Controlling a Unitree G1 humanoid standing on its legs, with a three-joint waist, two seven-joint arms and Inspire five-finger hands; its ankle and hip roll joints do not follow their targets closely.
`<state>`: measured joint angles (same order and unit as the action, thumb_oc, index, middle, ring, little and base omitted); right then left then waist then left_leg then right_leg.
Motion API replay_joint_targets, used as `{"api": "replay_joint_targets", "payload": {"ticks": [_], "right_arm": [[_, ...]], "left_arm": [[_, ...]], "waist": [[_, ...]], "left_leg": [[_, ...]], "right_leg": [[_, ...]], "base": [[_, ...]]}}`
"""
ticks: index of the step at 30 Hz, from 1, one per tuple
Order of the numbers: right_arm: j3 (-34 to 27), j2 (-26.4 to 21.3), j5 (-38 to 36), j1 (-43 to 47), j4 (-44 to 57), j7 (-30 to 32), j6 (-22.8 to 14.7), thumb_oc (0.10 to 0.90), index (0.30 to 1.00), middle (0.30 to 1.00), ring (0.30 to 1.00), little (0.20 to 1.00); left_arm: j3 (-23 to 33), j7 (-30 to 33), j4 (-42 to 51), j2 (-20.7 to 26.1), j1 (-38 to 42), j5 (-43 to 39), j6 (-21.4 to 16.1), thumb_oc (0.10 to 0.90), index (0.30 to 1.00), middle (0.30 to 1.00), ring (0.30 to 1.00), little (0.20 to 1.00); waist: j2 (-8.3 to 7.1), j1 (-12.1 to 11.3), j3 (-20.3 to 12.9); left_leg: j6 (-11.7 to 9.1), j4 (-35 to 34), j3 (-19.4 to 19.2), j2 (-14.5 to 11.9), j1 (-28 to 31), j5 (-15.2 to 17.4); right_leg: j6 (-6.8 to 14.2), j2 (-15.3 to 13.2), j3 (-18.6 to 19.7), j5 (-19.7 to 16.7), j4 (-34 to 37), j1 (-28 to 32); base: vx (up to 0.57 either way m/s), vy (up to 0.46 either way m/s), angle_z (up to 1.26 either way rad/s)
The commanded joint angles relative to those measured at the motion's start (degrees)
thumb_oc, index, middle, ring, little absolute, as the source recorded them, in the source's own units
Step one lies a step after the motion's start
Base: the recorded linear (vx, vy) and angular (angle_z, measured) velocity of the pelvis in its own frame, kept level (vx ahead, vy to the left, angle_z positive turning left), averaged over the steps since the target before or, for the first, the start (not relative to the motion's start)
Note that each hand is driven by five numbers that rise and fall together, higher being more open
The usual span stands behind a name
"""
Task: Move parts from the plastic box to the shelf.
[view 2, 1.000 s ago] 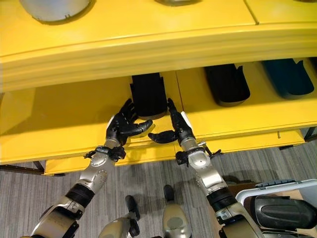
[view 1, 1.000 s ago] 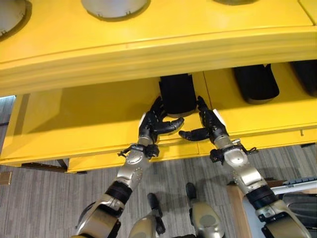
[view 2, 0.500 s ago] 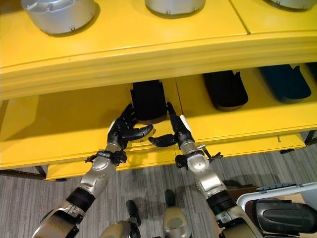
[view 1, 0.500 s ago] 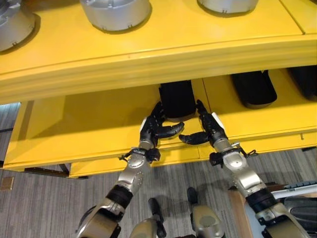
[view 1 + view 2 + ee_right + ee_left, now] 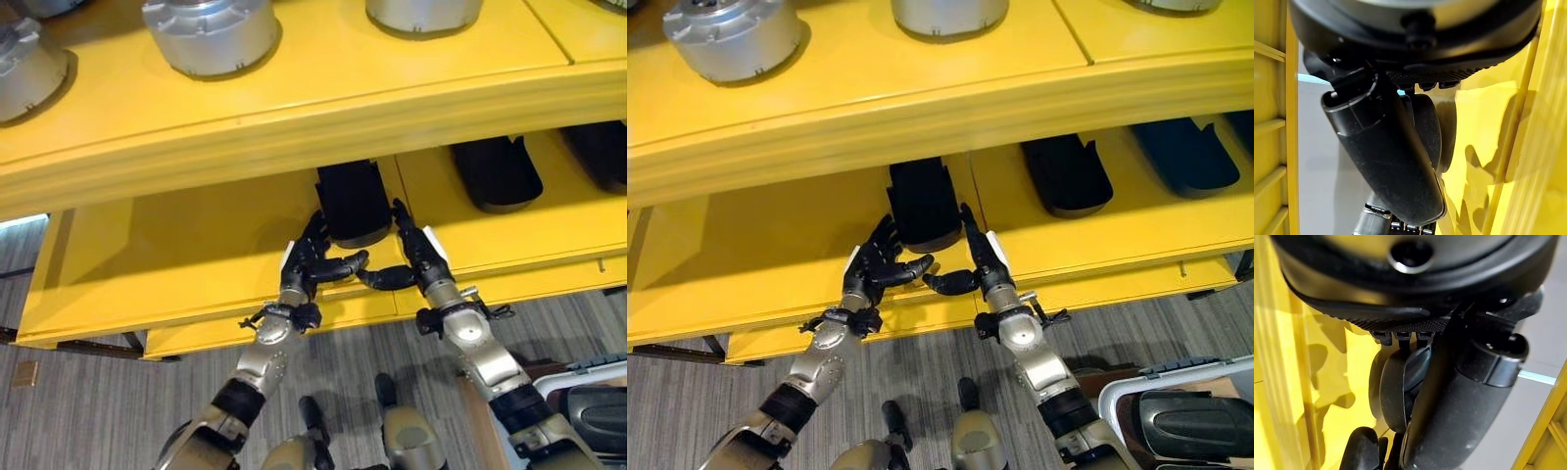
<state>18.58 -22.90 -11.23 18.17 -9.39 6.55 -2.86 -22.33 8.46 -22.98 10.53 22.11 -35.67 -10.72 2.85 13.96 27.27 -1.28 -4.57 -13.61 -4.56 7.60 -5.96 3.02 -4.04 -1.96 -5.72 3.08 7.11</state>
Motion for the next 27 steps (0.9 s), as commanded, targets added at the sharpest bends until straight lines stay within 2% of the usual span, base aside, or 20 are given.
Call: {"api": "replay_joint_targets", "payload": {"ticks": [1, 11, 18, 24, 27], "right_arm": [[0.97, 2.56, 1.11, 0.92, 7.85, -1.94, -8.45, 0.900, 1.000, 1.000, 1.000, 1.000], [0.76, 1.94, 1.75, -1.04, 7.45, -2.92, -7.75, 0.900, 1.000, 1.000, 1.000, 1.000], [0.61, 1.55, 1.54, -2.46, 7.47, -3.77, -7.25, 0.900, 1.000, 1.000, 1.000, 1.000], [0.40, 0.76, 1.89, -3.12, 7.14, -4.82, -6.40, 0.900, 1.000, 1.000, 1.000, 1.000], [-0.14, -0.16, 1.85, -3.50, 7.31, -5.47, -5.93, 0.900, 1.000, 1.000, 1.000, 1.000]], "left_arm": [[-2.69, -3.22, 5.67, -4.22, 2.36, 1.23, -5.29, 0.900, 1.000, 1.000, 1.000, 1.000], [-1.18, 0.66, 6.59, -3.43, 1.66, 3.94, -6.58, 0.900, 1.000, 1.000, 1.000, 1.000], [0.28, 6.11, 6.17, -2.34, 0.98, 9.75, -6.74, 0.900, 1.000, 1.000, 1.000, 1.000], [2.43, 10.26, 5.17, -1.07, 2.12, 13.10, -6.07, 0.900, 1.000, 1.000, 1.000, 1.000], [3.09, 9.82, 3.90, -0.47, 2.35, 12.73, -5.74, 0.900, 1.000, 1.000, 1.000, 1.000]], "waist": [[0.20, -0.88, -9.95], [0.74, -0.83, -10.74], [0.86, -1.04, -10.99], [1.65, -0.70, -11.10], [2.16, -0.37, -11.11]], "left_leg": [[-1.21, 4.27, -1.02, -1.75, 1.33, 6.82], [-1.30, 4.01, -0.95, -1.50, 2.37, 6.67], [-1.37, 4.28, -0.63, -1.48, 2.75, 6.61], [-1.54, 4.23, -0.50, -1.14, 2.94, 6.22], [-1.68, 4.46, -0.49, -0.96, 2.78, 6.10]], "right_leg": [[0.59, 0.35, 2.93, 8.74, -8.06, -3.12], [0.75, -0.04, 2.61, 8.85, -7.84, -2.02], [0.76, -0.31, 2.14, 9.07, -8.09, -1.48], [0.82, -0.61, 2.08, 9.15, -8.35, -1.45], [0.88, -0.80, 2.10, 9.28, -8.62, -1.61]], "base": [[0.03, 0.011, -0.03], [0.02, 0.008, 0.00], [0.03, 0.008, 0.01], [0.03, 0.041, 0.00], [0.04, 0.066, 0.03]]}}
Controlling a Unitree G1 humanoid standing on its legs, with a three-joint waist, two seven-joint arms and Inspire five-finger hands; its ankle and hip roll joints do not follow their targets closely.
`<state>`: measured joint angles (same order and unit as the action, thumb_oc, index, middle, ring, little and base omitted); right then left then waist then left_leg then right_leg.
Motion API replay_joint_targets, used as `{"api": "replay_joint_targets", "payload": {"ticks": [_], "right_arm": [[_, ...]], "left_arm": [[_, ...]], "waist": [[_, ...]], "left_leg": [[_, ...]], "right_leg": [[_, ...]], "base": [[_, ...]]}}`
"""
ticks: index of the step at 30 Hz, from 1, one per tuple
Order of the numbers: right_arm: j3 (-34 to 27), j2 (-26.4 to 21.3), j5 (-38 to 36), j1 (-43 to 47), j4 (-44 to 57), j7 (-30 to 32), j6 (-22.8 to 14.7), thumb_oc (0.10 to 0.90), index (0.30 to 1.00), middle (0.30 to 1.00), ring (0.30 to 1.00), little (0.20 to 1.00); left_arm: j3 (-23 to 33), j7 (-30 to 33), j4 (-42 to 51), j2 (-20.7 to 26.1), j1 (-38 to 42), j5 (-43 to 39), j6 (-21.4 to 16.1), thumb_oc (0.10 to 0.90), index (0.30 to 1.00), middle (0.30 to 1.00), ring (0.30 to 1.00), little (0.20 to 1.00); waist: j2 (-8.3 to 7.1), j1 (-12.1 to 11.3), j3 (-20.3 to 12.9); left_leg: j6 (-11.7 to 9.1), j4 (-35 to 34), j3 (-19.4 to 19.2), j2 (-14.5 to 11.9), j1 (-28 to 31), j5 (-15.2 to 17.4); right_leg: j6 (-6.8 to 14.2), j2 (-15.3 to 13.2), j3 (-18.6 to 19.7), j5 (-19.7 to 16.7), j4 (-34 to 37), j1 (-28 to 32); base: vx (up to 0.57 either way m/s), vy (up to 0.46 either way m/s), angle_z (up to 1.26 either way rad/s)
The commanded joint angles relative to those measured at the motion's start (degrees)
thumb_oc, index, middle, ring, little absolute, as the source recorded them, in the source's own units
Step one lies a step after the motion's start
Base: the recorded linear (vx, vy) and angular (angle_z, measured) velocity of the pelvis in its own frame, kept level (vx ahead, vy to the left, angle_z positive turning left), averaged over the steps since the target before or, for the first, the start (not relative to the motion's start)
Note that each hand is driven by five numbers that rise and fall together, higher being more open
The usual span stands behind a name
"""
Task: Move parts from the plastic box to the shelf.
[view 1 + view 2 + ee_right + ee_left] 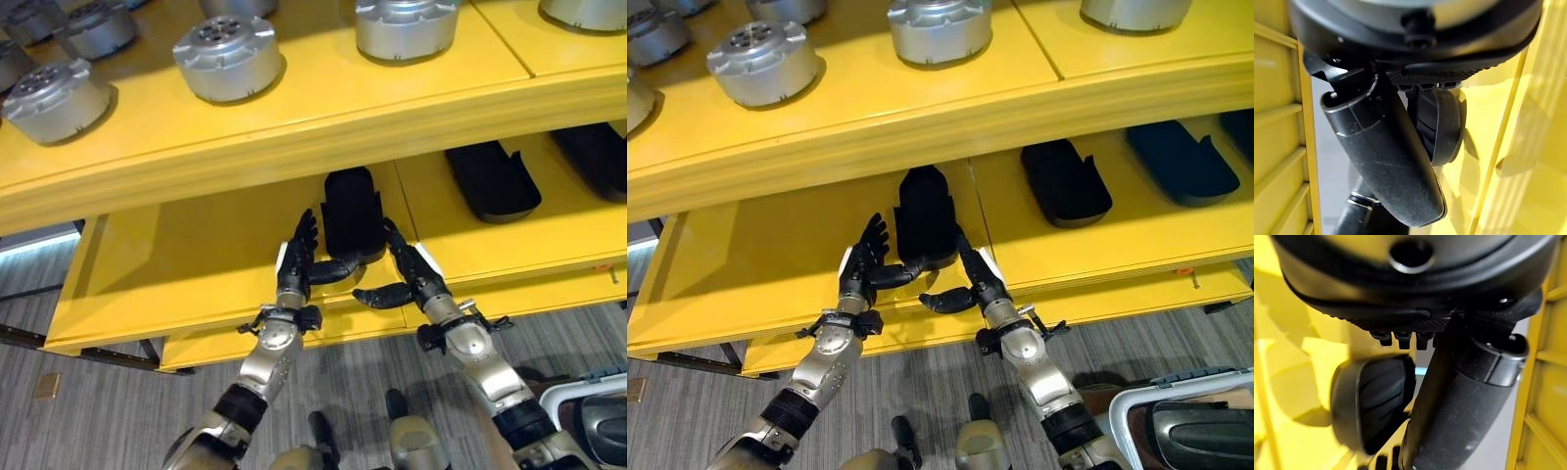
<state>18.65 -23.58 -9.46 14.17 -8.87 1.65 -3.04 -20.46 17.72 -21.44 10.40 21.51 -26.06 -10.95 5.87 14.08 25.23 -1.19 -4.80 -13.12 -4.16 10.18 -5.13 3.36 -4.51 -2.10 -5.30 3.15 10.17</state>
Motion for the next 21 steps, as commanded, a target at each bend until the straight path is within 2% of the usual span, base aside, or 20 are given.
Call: {"api": "replay_joint_targets", "payload": {"ticks": [1, 9, 11, 13, 14, 15, 17, 18, 21], "right_arm": [[-0.35, 0.37, 0.39, 0.33, 6.81, -0.66, -5.58, 0.900, 1.000, 1.000, 1.000, 1.000], [-0.48, 0.31, 0.88, -0.01, 6.72, -0.58, -5.87, 0.900, 1.000, 1.000, 1.000, 1.000], [-1.40, 0.21, 5.42, -0.98, 7.03, 3.70, -7.57, 0.900, 1.000, 1.000, 1.000, 1.000], [-2.49, -0.41, 14.08, -1.19, 7.82, 11.58, -9.67, 0.900, 1.000, 1.000, 1.000, 1.000], [-2.55, -0.45, 15.34, -1.20, 7.84, 11.93, -9.99, 0.900, 1.000, 1.000, 1.000, 1.000], [-3.15, -1.29, 25.56, -1.07, 8.39, 18.86, -12.18, 0.900, 1.000, 1.000, 1.000, 1.000], [-3.12, -1.27, 25.66, -1.09, 8.35, 18.96, -12.21, 0.900, 1.000, 1.000, 1.000, 1.000], [-4.46, -3.36, 36.37, -0.93, 11.03, 27.29, -14.57, 0.900, 1.000, 1.000, 1.000, 1.000], [-6.40, -5.10, 42.26, -1.45, 14.58, 34.13, -16.32, 0.900, 1.000, 1.000, 1.000, 1.000]], "left_arm": [[1.26, 0.16, 2.04, -0.19, 2.88, 2.77, -5.60, 0.900, 1.000, 1.000, 1.000, 1.000], [1.11, 0.53, 1.42, -0.05, 2.60, 3.49, -5.99, 0.900, 1.000, 1.000, 1.000, 1.000], [0.81, 0.03, 0.34, -0.39, 1.14, 2.93, -7.36, 0.900, 1.000, 1.000, 1.000, 1.000], [0.20, -0.29, 0.88, -0.71, 0.53, 2.80, -7.78, 0.900, 1.000, 1.000, 1.000, 1.000], [0.15, -0.28, 0.92, -0.74, 0.49, 2.78, -7.80, 0.900, 1.000, 1.000, 1.000, 1.000], [-0.39, 0.04, 1.29, -1.31, 0.27, 2.36, -8.17, 0.900, 1.000, 1.000, 1.000, 1.000], [-0.40, 0.04, 1.29, -1.32, 0.26, 2.36, -8.17, 0.900, 1.000, 1.000, 1.000, 1.000], [-1.40, -0.17, 2.77, -1.89, -0.73, 1.27, -9.02, 0.900, 1.000, 1.000, 1.000, 1.000], [-1.82, -0.47, 4.43, -2.12, -2.11, 0.42, -9.94, 0.900, 1.000, 1.000, 1.000, 1.000]], "waist": [[-0.70, -0.42, -9.00], [-0.48, -0.36, -8.92], [-0.35, -0.32, -8.80], [-0.27, -0.22, -8.66], [-0.26, -0.22, -8.66], [0.00, -0.05, -8.53], [0.01, -0.06, -8.54], [0.71, 0.19, -8.44], [1.35, 0.32, -8.45]], "left_leg": [[-1.78, 4.82, -0.94, -1.28, 0.11, 5.28], [-1.80, 4.98, -0.94, -1.22, -0.03, 5.32], [-1.70, 5.70, -0.90, -1.13, -0.42, 5.53], [-1.61, 6.02, -0.88, -1.09, -0.64, 5.73], [-1.61, 6.04, -0.88, -1.08, -0.66, 5.74], [-1.54, 6.04, -0.90, -0.99, -0.77, 5.78], [-1.54, 6.04, -0.91, -0.99, -0.77, 5.79], [-1.41, 6.01, -1.03, -0.66, -0.77, 5.94], [-1.41, 6.07, -1.21, -0.39, -0.79, 6.19]], "right_leg": [[0.54, -0.38, 2.27, 8.91, -8.82, -4.72], [0.53, -0.49, 2.28, 8.97, -8.87, -4.77], [0.58, -0.67, 2.38, 9.12, -9.25, -4.98], [0.66, -0.67, 2.49, 9.24, -9.51, -5.18], [0.66, -0.67, 2.49, 9.25, -9.52, -5.19], [0.69, -0.67, 2.63, 9.30, -9.58, -5.33], [0.69, -0.67, 2.64, 9.30, -9.59, -5.33], [0.79, -0.81, 2.80, 9.46, -9.48, -5.26], [0.87, -1.03, 2.84, 9.68, -9.46, -5.18]], "base": [[0.02, 0.029, 0.04], [0.01, 0.007, 0.00], [0.04, 0.036, 0.00], [0.00, 0.000, 0.00], [0.00, 0.000, 0.00], [0.00, 0.000, 0.00], [0.00, 0.034, 0.00], [0.01, 0.085, 0.01], [0.01, 0.083, 0.00]]}}
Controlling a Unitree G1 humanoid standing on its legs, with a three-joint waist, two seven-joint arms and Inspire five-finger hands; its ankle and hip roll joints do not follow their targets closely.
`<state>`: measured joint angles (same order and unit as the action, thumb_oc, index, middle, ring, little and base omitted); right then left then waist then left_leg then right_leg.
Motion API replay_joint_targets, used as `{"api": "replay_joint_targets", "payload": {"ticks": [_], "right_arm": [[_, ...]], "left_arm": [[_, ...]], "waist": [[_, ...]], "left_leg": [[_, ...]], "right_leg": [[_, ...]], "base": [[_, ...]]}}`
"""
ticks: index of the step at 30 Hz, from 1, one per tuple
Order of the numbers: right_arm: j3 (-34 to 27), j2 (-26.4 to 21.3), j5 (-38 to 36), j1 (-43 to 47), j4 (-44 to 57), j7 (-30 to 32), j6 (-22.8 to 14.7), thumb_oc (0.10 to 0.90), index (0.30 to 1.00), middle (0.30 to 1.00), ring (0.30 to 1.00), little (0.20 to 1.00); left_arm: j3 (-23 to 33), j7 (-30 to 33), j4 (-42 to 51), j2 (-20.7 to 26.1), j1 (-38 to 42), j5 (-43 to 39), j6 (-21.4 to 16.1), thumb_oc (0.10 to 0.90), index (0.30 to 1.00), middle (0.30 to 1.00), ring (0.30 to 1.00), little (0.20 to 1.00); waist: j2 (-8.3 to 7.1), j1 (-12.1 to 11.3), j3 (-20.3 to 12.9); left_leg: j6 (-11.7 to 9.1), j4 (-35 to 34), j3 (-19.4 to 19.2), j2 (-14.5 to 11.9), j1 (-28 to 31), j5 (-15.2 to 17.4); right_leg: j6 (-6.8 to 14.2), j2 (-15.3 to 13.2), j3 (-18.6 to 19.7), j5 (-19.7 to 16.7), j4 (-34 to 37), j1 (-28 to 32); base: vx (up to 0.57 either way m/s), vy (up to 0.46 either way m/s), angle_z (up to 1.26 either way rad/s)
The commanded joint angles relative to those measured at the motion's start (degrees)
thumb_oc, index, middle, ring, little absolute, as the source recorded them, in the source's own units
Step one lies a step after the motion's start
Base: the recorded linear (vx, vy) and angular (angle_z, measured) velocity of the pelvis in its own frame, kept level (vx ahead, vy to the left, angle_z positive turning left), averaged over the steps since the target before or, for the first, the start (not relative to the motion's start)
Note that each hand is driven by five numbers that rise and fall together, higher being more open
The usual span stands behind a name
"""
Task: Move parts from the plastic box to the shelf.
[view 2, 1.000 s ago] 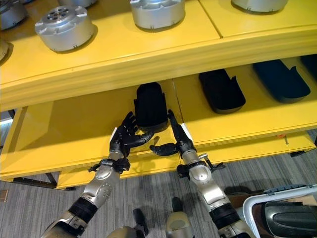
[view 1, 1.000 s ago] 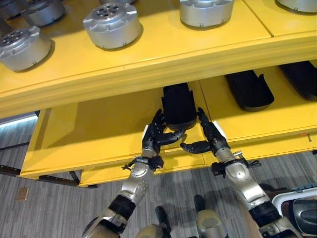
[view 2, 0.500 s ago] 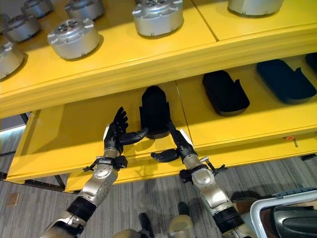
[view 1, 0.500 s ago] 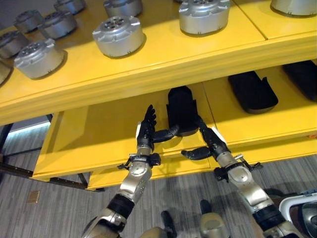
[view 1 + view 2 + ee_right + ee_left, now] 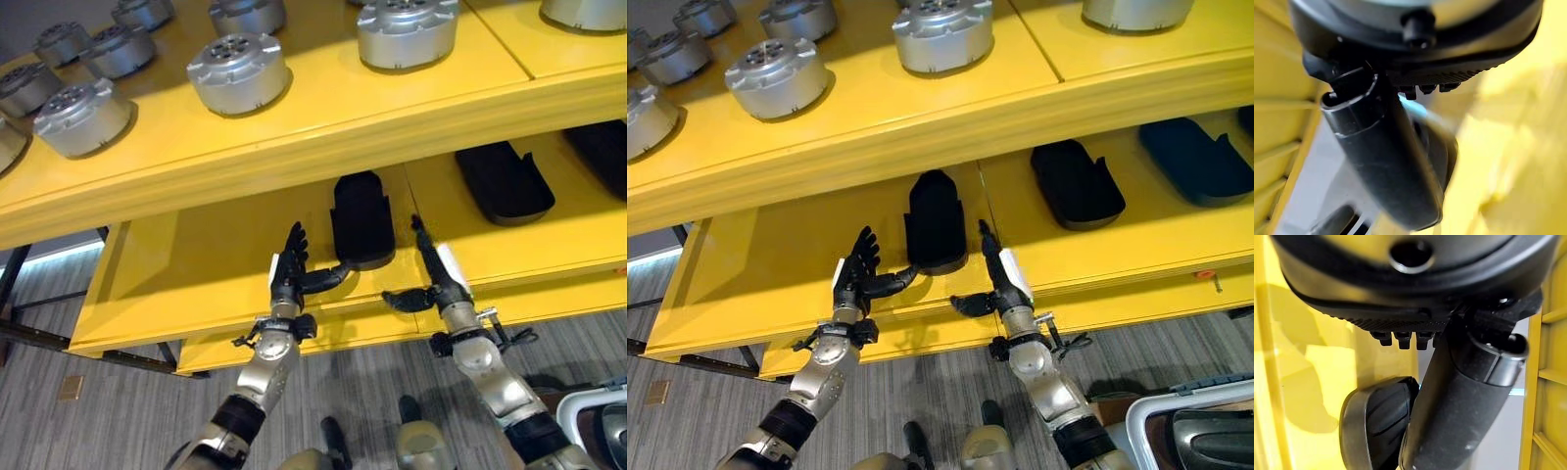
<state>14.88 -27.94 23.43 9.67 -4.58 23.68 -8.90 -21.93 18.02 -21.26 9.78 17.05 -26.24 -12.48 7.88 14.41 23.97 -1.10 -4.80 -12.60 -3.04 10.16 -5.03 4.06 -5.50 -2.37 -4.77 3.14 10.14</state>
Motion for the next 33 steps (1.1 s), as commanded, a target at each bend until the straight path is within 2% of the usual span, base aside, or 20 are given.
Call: {"api": "replay_joint_targets", "payload": {"ticks": [1, 4, 6, 8, 10, 12, 14, 15, 16, 17, 18, 21, 23, 24, 25, 27, 30, 33], "right_arm": [[-3.26, -1.10, 10.54, 2.67, 11.65, 13.27, -10.70, 0.900, 1.000, 1.000, 1.000, 1.000], [-4.91, -2.10, 12.94, 1.65, 14.57, 15.25, -12.37, 0.900, 1.000, 1.000, 1.000, 1.000], [-6.19, -2.78, 12.63, 0.57, 17.19, 14.22, -14.45, 0.900, 1.000, 1.000, 1.000, 1.000], [-6.89, -3.28, 10.17, -1.17, 19.76, 9.33, -16.97, 0.900, 1.000, 1.000, 1.000, 1.000], [-8.11, -2.83, 5.69, -4.78, 22.35, 1.30, -18.83, 0.900, 1.000, 1.000, 1.000, 1.000], [-9.26, -1.73, -1.05, -9.13, 23.86, -9.27, -18.83, 0.900, 1.000, 1.000, 1.000, 1.000], [-11.14, -1.54, -9.90, -15.15, 25.39, -19.97, -15.75, 0.900, 1.000, 1.000, 1.000, 1.000], [-11.16, -1.53, -9.93, -15.19, 25.42, -20.00, -15.75, 0.900, 1.000, 1.000, 1.000, 1.000], [-13.05, -2.62, -15.67, -19.20, 26.08, -25.51, -13.74, 0.900, 1.000, 1.000, 1.000, 1.000], [-14.51, -3.47, -19.19, -21.46, 26.07, -27.87, -13.03, 0.900, 1.000, 1.000, 1.000, 1.000], [-17.66, -5.04, -30.03, -26.03, 25.44, -36.56, -10.70, 0.900, 1.000, 1.000, 1.000, 1.000], [-19.73, -6.67, -41.78, -30.33, 23.77, -47.04, -5.37, 0.900, 1.000, 1.000, 1.000, 1.000], [-19.41, -8.00, -44.76, -31.46, 21.99, -51.67, -3.40, 0.900, 1.000, 1.000, 1.000, 1.000], [-19.40, -8.00, -44.79, -31.45, 21.97, -51.71, -3.40, 0.900, 1.000, 1.000, 1.000, 1.000], [-18.70, -9.30, -46.47, -31.39, 20.82, -54.59, -2.22, 0.900, 1.000, 1.000, 1.000, 1.000], [-18.09, -10.98, -49.36, -30.81, 19.70, -57.12, -1.84, 0.900, 1.000, 1.000, 1.000, 1.000], [-17.18, -14.12, -49.41, -28.59, 19.11, -58.70, -1.89, 0.900, 1.000, 1.000, 1.000, 1.000], [-15.34, -15.54, -45.94, -26.03, 19.03, -58.38, -2.21, 0.900, 1.000, 1.000, 1.000, 1.000]], "left_arm": [[-0.39, -0.76, 4.94, -1.46, 1.93, 0.37, -8.46, 0.900, 1.000, 1.000, 1.000, 1.000], [-0.24, -1.42, 6.96, -1.15, 0.77, -0.85, -8.79, 0.900, 1.000, 1.000, 1.000, 1.000], [0.16, -2.01, 9.18, -0.60, -0.72, -1.16, -9.47, 0.900, 1.000, 1.000, 1.000, 1.000], [1.19, -3.36, 11.79, 0.56, -2.78, -2.31, -10.33, 0.900, 1.000, 1.000, 1.000, 1.000], [3.15, -6.89, 15.45, 2.38, -6.80, -5.72, -10.93, 0.900, 1.000, 1.000, 1.000, 1.000], [6.29, -12.39, 20.23, 4.82, -11.96, -9.66, -9.95, 0.900, 1.000, 1.000, 1.000, 1.000], [9.16, -17.32, 25.47, 8.87, -18.16, -7.54, -7.34, 0.900, 1.000, 1.000, 1.000, 1.000], [9.15, -17.32, 25.51, 8.88, -18.21, -7.53, -7.31, 0.900, 1.000, 1.000, 1.000, 1.000], [10.91, -20.85, 28.26, 11.78, -21.76, -7.97, -7.73, 0.900, 1.000, 1.000, 1.000, 1.000], [12.35, -24.13, 30.06, 13.05, -24.27, -9.59, -7.14, 0.900, 1.000, 1.000, 1.000, 1.000], [15.25, -29.83, 31.96, 14.99, -29.08, -12.74, -6.62, 0.900, 1.000, 1.000, 1.000, 1.000], [18.13, -34.66, 32.20, 17.01, -32.61, -16.35, -5.11, 0.900, 1.000, 1.000, 1.000, 1.000], [18.98, -38.31, 31.85, 18.17, -33.79, -18.70, -3.50, 0.900, 1.000, 1.000, 1.000, 1.000], [19.00, -38.35, 31.84, 18.18, -33.80, -18.72, -3.50, 0.900, 1.000, 1.000, 1.000, 1.000], [19.35, -41.92, 31.52, 19.09, -34.26, -20.42, -2.20, 0.900, 1.000, 1.000, 1.000, 1.000], [19.12, -44.16, 31.20, 20.24, -34.11, -20.59, -1.93, 0.900, 1.000, 1.000, 1.000, 1.000], [18.56, -41.26, 30.62, 21.48, -32.39, -22.85, 0.17, 0.900, 1.000, 1.000, 1.000, 1.000], [18.27, -42.64, 30.03, 21.39, -30.53, -24.24, 1.84, 0.900, 1.000, 1.000, 1.000, 1.000]], "waist": [[-0.46, 0.04, -7.21], [-0.04, 0.13, -7.46], [0.16, 0.04, -7.67], [-0.08, -0.28, -7.98], [-1.00, -0.96, -8.57], [-2.61, -1.69, -9.05], [-4.66, -2.64, -9.72], [-4.65, -2.68, -9.80], [-5.70, -3.15, -10.14], [-6.36, -3.52, -10.47], [-7.70, -4.34, -11.28], [-9.79, -5.54, -12.73], [-10.99, -6.46, -13.54], [-11.00, -6.44, -13.55], [-11.70, -7.29, -13.98], [-12.30, -8.03, -14.13], [-12.97, -8.92, -14.26], [-13.42, -9.45, -14.21]], "left_leg": [[-1.52, 6.02, -1.77, -1.43, -0.70, 6.18], [-1.56, 5.79, -1.85, -1.18, -0.51, 6.44], [-1.66, 5.62, -1.82, -0.97, -0.26, 6.75], [-1.68, 5.37, -1.66, -0.89, -0.02, 7.11], [-1.72, 5.03, -1.48, -1.00, 0.17, 7.58], [-1.53, 4.83, -1.08, -1.31, 0.47, 8.23], [-1.31, 4.78, -1.03, -1.81, 0.42, 8.59], [-1.31, 4.78, -1.05, -1.82, 0.36, 8.59], [-1.12, 4.49, -0.99, -2.00, 0.59, 8.67], [-0.95, 4.30, -0.91, -2.05, 0.71, 8.69], [-0.61, 3.71, -0.73, -2.13, 0.97, 8.52], [-0.11, 3.03, -0.63, -1.82, 0.99, 8.41], [0.10, 2.36, -0.46, -1.45, 1.09, 8.22], [0.11, 2.34, -0.45, -1.44, 1.10, 8.20], [0.23, 1.96, -0.37, -1.23, 1.05, 8.08], [0.51, 1.64, -0.16, -1.01, 0.94, 8.01], [1.01, 1.28, 0.15, -0.58, 0.72, 8.23], [1.37, 1.25, 0.25, -0.31, 0.42, 8.63]], "right_leg": [[0.23, -0.11, 3.12, 9.26, -9.46, -5.12], [0.33, -0.34, 3.04, 9.49, -9.26, -4.94], [0.37, -0.59, 2.87, 9.69, -8.99, -4.70], [0.43, -0.81, 2.48, 9.88, -8.71, -4.53], [0.64, -0.90, 2.03, 9.79, -8.07, -4.28], [0.90, -0.98, 1.30, 9.92, -7.75, -3.95], [1.21, -0.66, 0.90, 9.42, -7.13, -3.91], [1.20, -0.65, 0.92, 9.40, -7.11, -3.97], [1.48, -0.49, 0.46, 9.17, -6.70, -3.70], [1.64, -0.44, 0.14, 8.90, -6.25, -3.45], [2.09, -0.33, -0.60, 8.25, -5.23, -2.89], [2.70, -0.48, -1.76, 7.12, -3.65, -2.16], [3.12, -0.61, -2.34, 6.09, -2.29, -1.68], [3.13, -0.62, -2.36, 6.06, -2.22, -1.64], [3.54, -0.73, -2.68, 5.40, -1.52, -1.44], [3.83, -0.87, -3.03, 4.82, -1.06, -1.31], [4.05, -1.03, -3.64, 4.56, -0.85, -1.26], [4.20, -1.17, -3.83, 4.61, -1.05, -1.48]], "base": [[0.00, 0.057, -0.02], [0.00, 0.055, -0.04], [-0.03, 0.075, -0.01], [-0.06, 0.043, 0.02], [-0.10, -0.020, 0.01], [-0.16, -0.083, 0.04], [-0.15, -0.084, 0.06], [-0.13, -0.038, 0.13], [-0.12, -0.018, 0.13], [-0.19, -0.020, 0.11], [-0.16, 0.007, 0.16], [-0.11, 0.035, 0.19], [-0.07, 0.045, 0.00], [-0.08, 0.057, 0.03], [-0.07, 0.049, 0.04], [-0.07, 0.051, 0.02], [-0.05, 0.066, 0.06], [-0.06, 0.074, 0.17]]}}
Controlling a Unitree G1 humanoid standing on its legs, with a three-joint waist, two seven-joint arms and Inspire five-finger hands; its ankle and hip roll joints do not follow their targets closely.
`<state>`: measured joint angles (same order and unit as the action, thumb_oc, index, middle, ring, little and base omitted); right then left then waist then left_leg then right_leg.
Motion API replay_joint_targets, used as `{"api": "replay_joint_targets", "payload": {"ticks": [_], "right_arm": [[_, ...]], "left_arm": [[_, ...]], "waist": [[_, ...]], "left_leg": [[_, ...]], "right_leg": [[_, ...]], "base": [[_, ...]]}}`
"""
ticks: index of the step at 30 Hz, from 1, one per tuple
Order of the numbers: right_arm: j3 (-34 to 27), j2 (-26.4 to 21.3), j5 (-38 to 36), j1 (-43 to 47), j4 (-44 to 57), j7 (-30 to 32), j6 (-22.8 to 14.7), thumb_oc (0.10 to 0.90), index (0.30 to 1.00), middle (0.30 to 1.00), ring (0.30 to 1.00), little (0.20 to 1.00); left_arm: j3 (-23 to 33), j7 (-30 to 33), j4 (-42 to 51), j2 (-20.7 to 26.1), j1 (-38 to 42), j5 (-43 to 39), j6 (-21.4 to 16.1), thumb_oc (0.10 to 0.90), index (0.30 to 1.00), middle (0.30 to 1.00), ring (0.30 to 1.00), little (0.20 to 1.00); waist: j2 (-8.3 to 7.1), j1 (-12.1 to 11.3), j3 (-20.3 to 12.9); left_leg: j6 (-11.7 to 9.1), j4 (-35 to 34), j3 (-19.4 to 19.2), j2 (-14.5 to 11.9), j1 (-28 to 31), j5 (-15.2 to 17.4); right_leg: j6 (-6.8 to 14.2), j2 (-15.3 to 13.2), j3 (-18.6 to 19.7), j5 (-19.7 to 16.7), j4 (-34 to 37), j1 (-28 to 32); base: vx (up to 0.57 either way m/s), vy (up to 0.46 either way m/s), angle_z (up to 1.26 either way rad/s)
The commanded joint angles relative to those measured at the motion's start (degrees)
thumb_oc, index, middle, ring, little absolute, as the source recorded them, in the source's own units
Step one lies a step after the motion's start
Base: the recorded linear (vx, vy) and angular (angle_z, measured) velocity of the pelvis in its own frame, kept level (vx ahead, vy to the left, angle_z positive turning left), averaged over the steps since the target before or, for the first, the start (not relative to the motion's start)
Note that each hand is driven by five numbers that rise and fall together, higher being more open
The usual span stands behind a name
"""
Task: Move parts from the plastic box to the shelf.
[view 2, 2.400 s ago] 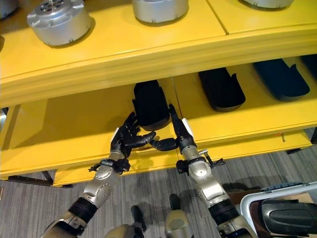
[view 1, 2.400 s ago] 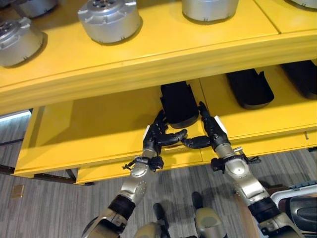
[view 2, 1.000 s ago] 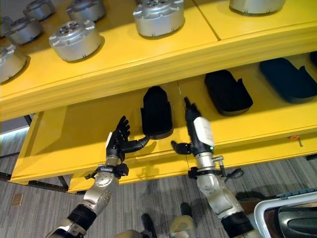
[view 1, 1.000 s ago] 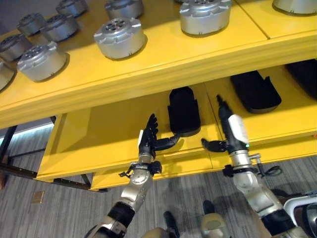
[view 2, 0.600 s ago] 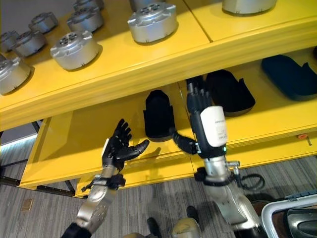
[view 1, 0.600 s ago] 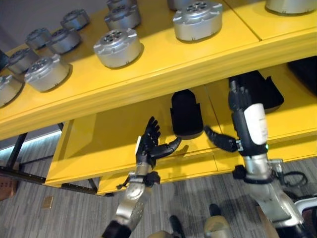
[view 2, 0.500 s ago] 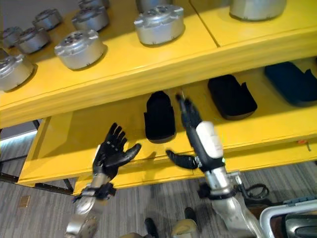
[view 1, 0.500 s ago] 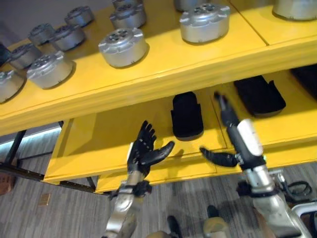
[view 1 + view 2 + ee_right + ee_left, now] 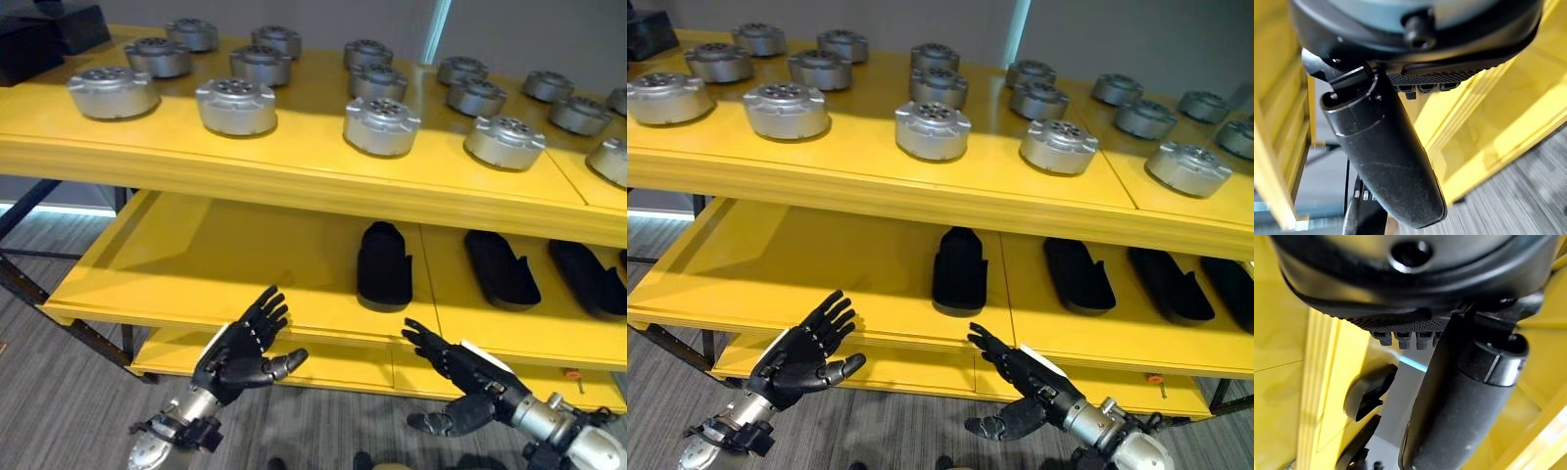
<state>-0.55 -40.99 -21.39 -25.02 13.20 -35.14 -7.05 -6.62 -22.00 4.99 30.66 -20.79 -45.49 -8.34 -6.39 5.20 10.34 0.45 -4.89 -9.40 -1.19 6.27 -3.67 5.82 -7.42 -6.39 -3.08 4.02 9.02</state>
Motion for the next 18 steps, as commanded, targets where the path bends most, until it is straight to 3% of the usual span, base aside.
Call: {"api": "replay_joint_targets", "payload": {"ticks": [1, 3, 5, 13, 18], "right_arm": [[0.71, -2.86, 1.25, 9.23, 1.32, 0.70, -4.46, 0.900, 1.000, 1.000, 1.000, 1.000], [1.72, -3.52, 3.36, 10.19, 1.30, 1.74, -4.75, 0.900, 1.000, 1.000, 1.000, 1.000], [5.46, -5.33, 10.46, 14.18, 0.26, 4.38, -5.66, 0.900, 1.000, 1.000, 1.000, 1.000], [12.71, -5.64, 23.90, 21.33, -3.93, 8.40, -7.32, 0.900, 1.000, 1.000, 1.000, 1.000], [16.05, -6.73, 34.00, 24.81, -6.37, 12.38, -8.17, 0.900, 1.000, 1.000, 1.000, 1.000]], "left_arm": [[2.74, -3.75, 3.64, 0.61, 7.77, -5.16, -1.99, 0.900, 1.000, 1.000, 1.000, 1.000], [2.52, -4.75, 3.79, 0.60, 8.16, -4.75, -1.58, 0.900, 1.000, 1.000, 1.000, 1.000], [0.74, -2.98, 4.41, 1.18, 9.66, -2.03, -3.11, 0.900, 1.000, 1.000, 1.000, 1.000], [-1.05, -0.97, 3.68, 0.09, 13.11, -1.40, -3.65, 0.900, 1.000, 1.000, 1.000, 1.000], [-1.10, 0.54, 3.66, -0.72, 14.85, -0.69, -6.20, 0.900, 1.000, 1.000, 1.000, 1.000]], "waist": [[0.78, -0.39, -0.47], [0.74, -0.62, -0.31], [0.80, -1.17, 0.07], [1.29, -1.83, 0.18], [1.38, -2.23, 0.25]], "left_leg": [[-0.13, 1.34, -2.94, -2.14, 4.21, 7.31], [-0.10, 1.25, -2.92, -2.09, 4.13, 7.31], [-0.05, 0.75, -3.07, -1.95, 4.31, 7.30], [-0.18, 0.15, -3.46, -1.99, 4.53, 7.24], [-0.25, -0.02, -3.54, -2.07, 4.60, 7.35]], "right_leg": [[2.52, 0.73, 0.14, 2.83, -1.94, -0.45], [2.67, 0.61, 0.03, 2.60, -1.79, -0.49], [3.08, 0.26, -0.57, 1.97, -1.15, -0.41], [3.29, -0.04, -1.32, 1.53, -0.38, -0.17], [3.23, -0.08, -1.68, 1.65, -0.28, -0.14]], "base": [[-0.05, 0.035, 0.17], [-0.04, 0.030, 0.08], [-0.06, 0.048, 0.06], [-0.02, 0.017, 0.04], [0.00, 0.000, 0.00]]}}
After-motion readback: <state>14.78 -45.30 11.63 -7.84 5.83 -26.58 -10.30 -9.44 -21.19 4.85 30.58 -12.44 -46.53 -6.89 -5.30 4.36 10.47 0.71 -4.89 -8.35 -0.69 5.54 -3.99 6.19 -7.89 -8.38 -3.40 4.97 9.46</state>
